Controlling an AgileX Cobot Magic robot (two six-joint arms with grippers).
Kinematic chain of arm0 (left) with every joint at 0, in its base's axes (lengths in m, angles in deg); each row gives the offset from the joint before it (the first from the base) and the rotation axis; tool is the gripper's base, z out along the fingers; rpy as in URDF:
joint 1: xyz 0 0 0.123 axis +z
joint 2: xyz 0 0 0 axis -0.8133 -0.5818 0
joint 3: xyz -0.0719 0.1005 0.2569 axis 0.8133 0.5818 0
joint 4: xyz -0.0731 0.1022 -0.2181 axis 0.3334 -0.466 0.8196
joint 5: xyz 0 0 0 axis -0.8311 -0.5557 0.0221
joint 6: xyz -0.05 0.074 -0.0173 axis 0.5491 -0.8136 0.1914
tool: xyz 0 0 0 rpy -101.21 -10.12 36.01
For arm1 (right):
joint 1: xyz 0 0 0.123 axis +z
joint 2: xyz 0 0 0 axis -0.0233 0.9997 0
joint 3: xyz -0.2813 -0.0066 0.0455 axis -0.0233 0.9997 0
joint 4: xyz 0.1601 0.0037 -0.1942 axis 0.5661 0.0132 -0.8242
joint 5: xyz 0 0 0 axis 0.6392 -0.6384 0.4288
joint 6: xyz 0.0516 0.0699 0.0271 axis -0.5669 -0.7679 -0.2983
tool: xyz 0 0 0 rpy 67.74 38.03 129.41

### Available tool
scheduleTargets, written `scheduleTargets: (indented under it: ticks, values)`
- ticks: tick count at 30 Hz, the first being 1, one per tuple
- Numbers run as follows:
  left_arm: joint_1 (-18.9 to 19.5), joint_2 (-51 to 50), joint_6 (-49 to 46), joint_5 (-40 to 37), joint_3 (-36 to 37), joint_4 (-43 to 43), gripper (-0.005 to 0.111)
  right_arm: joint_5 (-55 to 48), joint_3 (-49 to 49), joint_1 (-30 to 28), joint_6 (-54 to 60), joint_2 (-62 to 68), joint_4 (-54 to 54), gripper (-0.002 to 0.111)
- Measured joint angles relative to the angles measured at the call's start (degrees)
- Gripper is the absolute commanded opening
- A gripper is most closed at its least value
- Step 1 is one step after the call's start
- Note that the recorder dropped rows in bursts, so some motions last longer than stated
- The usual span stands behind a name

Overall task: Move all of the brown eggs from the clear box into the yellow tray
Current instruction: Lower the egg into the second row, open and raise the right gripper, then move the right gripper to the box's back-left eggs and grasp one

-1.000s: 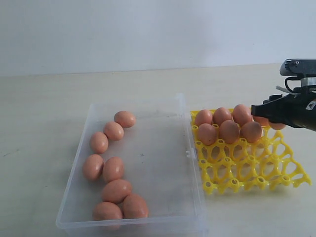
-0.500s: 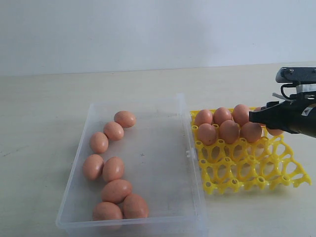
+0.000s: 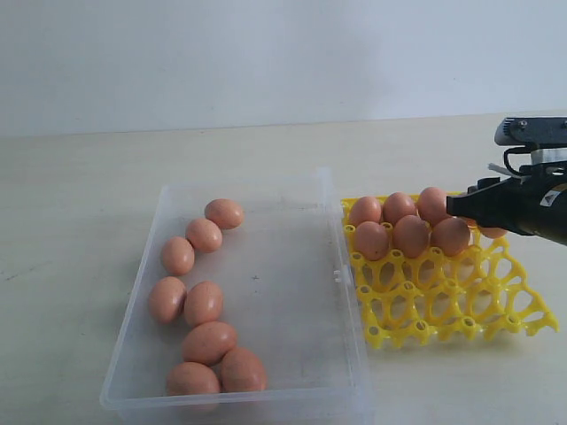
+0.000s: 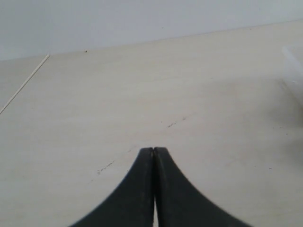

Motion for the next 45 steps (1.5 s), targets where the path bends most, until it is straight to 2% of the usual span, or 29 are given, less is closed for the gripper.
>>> scheduleTargets:
  ticks: [3, 5, 8, 13, 16, 30, 32, 38, 41, 45]
  values:
    - [0.0, 0.0, 0.0, 0.0, 0.0, 0.0, 0.000, 0.0, 0.0, 0.0, -0.5, 0.0, -0.4, 0.002]
    - [0.0, 0.0, 0.0, 0.0, 0.0, 0.0, 0.000, 0.0, 0.0, 0.0, -0.6, 0.0, -1.0, 0.007]
    - [0.0, 0.0, 0.0, 0.0, 0.0, 0.0, 0.000, 0.1, 0.0, 0.0, -0.6, 0.0, -1.6, 0.020]
    - [0.0, 0.0, 0.0, 0.0, 0.0, 0.0, 0.000, 0.1, 0.0, 0.0, -2.0, 0.0, -1.8, 0.051]
    - [0.0, 0.0, 0.0, 0.0, 0.0, 0.0, 0.000, 0.2, 0.0, 0.0, -2.3, 0.0, -1.9, 0.056]
    - [0.0, 0.0, 0.0, 0.0, 0.0, 0.0, 0.000, 0.1, 0.0, 0.0, -3.3, -0.5, -2.0, 0.054]
    - [0.0, 0.0, 0.0, 0.0, 0.0, 0.0, 0.000, -0.6, 0.0, 0.0, -4.4, -1.8, -2.0, 0.046]
    - [0.0, 0.0, 0.0, 0.0, 0.0, 0.0, 0.000, -11.1, -3.9, 1.9, -5.2, -7.8, -2.0, 0.000]
    - [0.0, 0.0, 0.0, 0.0, 0.0, 0.0, 0.000, -19.8, -8.3, 4.8, -4.0, -9.3, -2.0, 0.000]
    - [0.0, 0.0, 0.0, 0.0, 0.0, 0.0, 0.000, -32.6, -13.7, 11.5, -0.4, -9.5, -1.3, 0.000]
